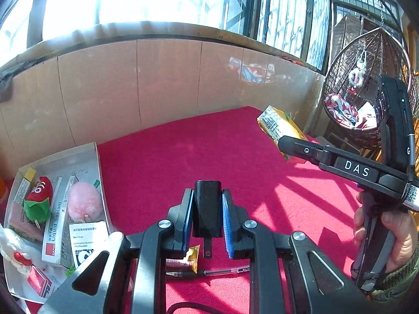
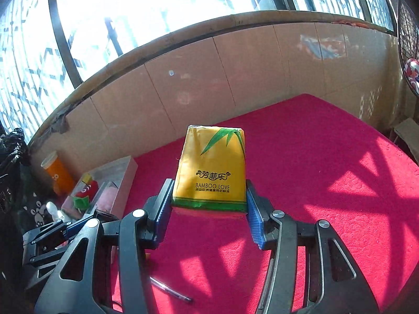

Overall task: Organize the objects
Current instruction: 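Carry the tissue packet and charger plug with both tools over the tray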

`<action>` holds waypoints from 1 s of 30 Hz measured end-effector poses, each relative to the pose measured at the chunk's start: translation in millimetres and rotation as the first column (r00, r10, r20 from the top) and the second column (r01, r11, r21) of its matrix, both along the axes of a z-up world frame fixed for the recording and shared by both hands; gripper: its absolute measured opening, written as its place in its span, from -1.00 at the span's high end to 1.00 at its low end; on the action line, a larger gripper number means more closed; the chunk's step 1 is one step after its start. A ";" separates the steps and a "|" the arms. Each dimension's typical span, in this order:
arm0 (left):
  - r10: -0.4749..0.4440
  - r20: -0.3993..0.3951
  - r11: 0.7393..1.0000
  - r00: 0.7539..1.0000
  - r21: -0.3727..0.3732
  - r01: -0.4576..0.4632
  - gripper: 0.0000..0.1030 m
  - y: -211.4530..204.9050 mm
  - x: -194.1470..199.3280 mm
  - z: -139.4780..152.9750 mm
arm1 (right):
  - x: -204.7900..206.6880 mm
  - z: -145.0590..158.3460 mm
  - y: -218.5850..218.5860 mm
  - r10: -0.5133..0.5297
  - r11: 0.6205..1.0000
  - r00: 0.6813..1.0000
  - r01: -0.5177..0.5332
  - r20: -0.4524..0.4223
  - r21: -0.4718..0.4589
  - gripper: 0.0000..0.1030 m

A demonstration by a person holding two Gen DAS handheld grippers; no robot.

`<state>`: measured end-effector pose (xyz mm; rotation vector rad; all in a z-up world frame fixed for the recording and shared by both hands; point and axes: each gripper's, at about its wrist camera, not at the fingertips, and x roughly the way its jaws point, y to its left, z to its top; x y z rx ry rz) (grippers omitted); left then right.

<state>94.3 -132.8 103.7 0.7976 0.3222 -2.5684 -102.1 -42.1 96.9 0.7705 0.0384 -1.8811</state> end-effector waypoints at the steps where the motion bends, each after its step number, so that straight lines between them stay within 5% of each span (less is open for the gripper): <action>1: 0.007 -0.005 1.000 1.000 -0.002 -0.007 0.62 -1.9 2.7 0.5 | 3.0 0.5 -1.6 0.008 1.000 1.000 -0.008 -0.003 0.002 0.02; 19: 0.153 -0.088 0.988 0.984 0.026 -0.151 0.62 -45.9 60.8 7.6 | 63.1 14.5 -43.5 0.157 0.987 0.983 -0.152 -0.096 0.053 0.02; 30: 0.294 -0.135 0.956 0.946 0.069 -0.287 0.62 -87.7 113.0 7.0 | 109.9 25.8 -90.3 0.278 0.960 0.950 -0.268 -0.144 0.083 0.02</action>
